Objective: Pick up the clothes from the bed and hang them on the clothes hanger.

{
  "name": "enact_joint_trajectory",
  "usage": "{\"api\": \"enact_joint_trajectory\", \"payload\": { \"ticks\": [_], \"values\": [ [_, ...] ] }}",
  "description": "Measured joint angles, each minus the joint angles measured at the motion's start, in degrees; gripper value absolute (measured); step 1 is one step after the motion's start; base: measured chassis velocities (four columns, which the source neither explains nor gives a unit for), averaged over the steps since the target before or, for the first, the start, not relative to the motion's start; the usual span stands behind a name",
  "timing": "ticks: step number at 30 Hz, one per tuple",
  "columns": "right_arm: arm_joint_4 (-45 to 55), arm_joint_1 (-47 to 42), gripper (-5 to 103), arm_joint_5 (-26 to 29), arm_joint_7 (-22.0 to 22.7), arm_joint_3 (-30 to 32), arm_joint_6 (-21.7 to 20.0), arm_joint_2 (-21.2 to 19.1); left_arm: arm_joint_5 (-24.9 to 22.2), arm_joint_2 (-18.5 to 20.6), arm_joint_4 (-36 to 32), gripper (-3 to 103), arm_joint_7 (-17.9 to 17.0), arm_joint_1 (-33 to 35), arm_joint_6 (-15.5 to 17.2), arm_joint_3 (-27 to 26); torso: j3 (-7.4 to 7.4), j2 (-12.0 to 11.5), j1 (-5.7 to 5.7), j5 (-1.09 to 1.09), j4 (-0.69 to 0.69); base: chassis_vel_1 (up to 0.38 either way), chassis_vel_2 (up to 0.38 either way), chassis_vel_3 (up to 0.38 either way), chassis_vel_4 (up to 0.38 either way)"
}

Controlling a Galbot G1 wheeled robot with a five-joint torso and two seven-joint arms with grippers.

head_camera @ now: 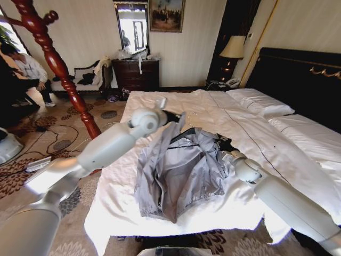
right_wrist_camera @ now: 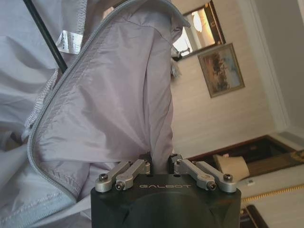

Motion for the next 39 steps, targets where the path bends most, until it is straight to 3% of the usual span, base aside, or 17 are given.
{"api": "enact_joint_trajectory", "payload": {
  "ticks": [5,8,11,13,15,19,23,27,29,32,33,35,38,39],
  "values": [
    [-0.24,-0.53,15,1.42,0.0,0.55,-0.4,-0.5,3.06,-1.1,-1.24,0,1.23,-0.91,0.0,2.33,0.0,0.0,-0.01,-0.01,0.0,0.0,0.0,0.0,0.0],
    [-0.18,-0.21,15,3.2,0.03,0.64,-1.44,-0.15,6.31,-4.21,-0.67,0,1.32,-2.04,0.0,4.47,0.0,0.0,0.0,-0.01,0.0,0.0,0.0,0.0,0.0],
    [0.03,0.13,15,4.67,0.18,0.62,-2.18,0.27,6.75,-6.63,-0.06,0,1.13,-2.63,0.01,5.5,0.0,0.0,0.0,0.0,0.02,0.0,0.0,0.0,0.0],
    [0.36,0.18,15,6.07,0.47,0.61,-2.69,0.44,3.15,-9.09,0.0,0,-0.73,-2.68,0.0,5.67,0.0,0.0,0.0,0.0,0.0,0.0,0.0,0.0,0.0],
    [0.64,0.1,15,6.93,0.78,0.63,-2.85,0.52,2.41,-10.44,0.06,0,-1.53,-2.55,0.0,5.69,-0.01,0.0,-0.01,-0.01,-0.01,0.0,0.0,0.0,0.0],
    [1.75,-0.69,15,9.38,1.77,1.27,-2.91,0.6,5.51,-11.49,0.74,0,-1.41,-2.38,0.0,6.44,-0.01,0.0,-0.01,0.0,-0.02,0.0,0.0,0.0,0.0],
    [3.47,-1.69,15,11.26,2.67,2.02,-2.96,0.49,8.59,-9.52,0.22,0,-0.55,-1.91,-0.01,6.9,-0.01,0.0,-0.01,-0.02,0.02,0.0,0.0,0.0,0.0],
    [3.96,-2.12,15,11.92,3.04,2.16,-2.67,0.62,8.68,-7.2,-1.48,-2,-0.28,-1.29,-0.02,6.86,-0.01,0.0,-0.01,-0.02,0.01,0.0,0.0,0.0,0.0],
    [3.95,-2.29,15,12.89,3.63,2.15,-2.04,1.16,7.86,-5.31,-3.43,8,-0.02,-0.63,-0.24,6.51,-0.01,0.0,-0.01,-0.02,0.01,0.0,0.0,0.0,0.0],
    [3.51,-2.48,15,13.63,4.22,2.16,-1.01,1.79,6.84,-3.44,-5.81,14,0.3,-0.04,-1.32,5.89,-0.01,0.0,-0.01,-0.03,0.01,0.0,0.0,0.0,0.0],
    [3.46,-2.51,15,13.89,4.3,2.15,-0.56,1.98,6.78,-2.56,-6.64,25,0.35,0.05,-1.53,5.68,-0.01,0.0,-0.01,-0.03,-0.01,0.0,0.0,0.0,0.0],
    [3.5,-2.52,15,14.34,4.43,2.15,-0.15,2.12,6.94,-1.67,-7.36,25,0.5,0.12,-1.64,5.55,-0.01,0.0,-0.01,-0.02,-0.01,0.0,0.0,0.0,0.0],
    [4.76,-2.54,15,16.96,5.24,1.96,0.49,2.76,6.87,1.25,-9.69,40,1.46,0.3,-3.07,5.39,0.0,0.0,-0.01,-0.04,0.02,0.0,0.0,0.0,0.0],
    [4.76,-2.54,15,16.96,5.24,1.96,0.49,2.76,6.87,1.25,-9.69,40,1.46,0.3,-3.07,5.39,0.0,0.0,-0.01,-0.04,0.02,0.0,0.0,0.0,0.0]
  ]
}}
